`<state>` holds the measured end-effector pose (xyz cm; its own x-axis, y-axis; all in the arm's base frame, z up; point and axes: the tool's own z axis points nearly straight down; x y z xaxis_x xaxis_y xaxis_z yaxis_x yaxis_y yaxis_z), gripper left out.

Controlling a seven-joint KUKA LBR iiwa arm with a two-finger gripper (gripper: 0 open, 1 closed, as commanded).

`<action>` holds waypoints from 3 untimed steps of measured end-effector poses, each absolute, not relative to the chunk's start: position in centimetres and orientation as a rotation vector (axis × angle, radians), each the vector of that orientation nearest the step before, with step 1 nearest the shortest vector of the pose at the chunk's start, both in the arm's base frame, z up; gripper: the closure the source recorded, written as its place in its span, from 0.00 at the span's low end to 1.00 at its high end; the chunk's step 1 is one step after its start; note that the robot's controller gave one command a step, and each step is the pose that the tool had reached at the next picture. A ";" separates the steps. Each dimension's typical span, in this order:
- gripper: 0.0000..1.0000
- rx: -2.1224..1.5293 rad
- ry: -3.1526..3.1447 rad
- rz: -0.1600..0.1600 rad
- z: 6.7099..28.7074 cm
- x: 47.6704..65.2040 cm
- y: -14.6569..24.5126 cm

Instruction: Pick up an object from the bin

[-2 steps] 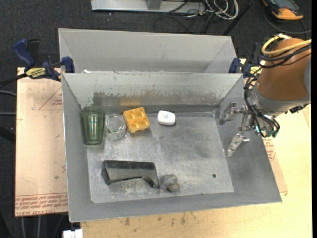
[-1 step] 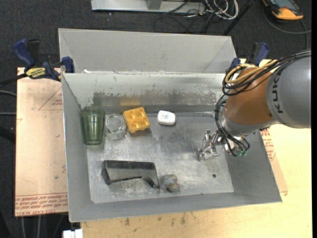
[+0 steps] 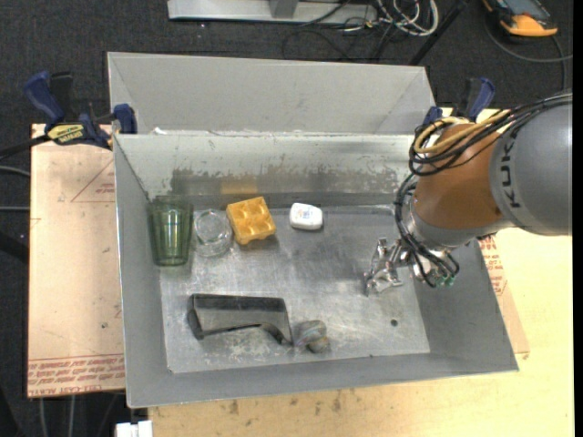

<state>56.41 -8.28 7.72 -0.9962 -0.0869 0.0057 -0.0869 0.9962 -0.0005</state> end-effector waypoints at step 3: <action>0.00 0.106 -3.143 0.000 13.6 56.2 -9.2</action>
Offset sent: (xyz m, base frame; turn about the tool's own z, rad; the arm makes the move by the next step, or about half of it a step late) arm 0.0000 0.0000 0.0000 0.0000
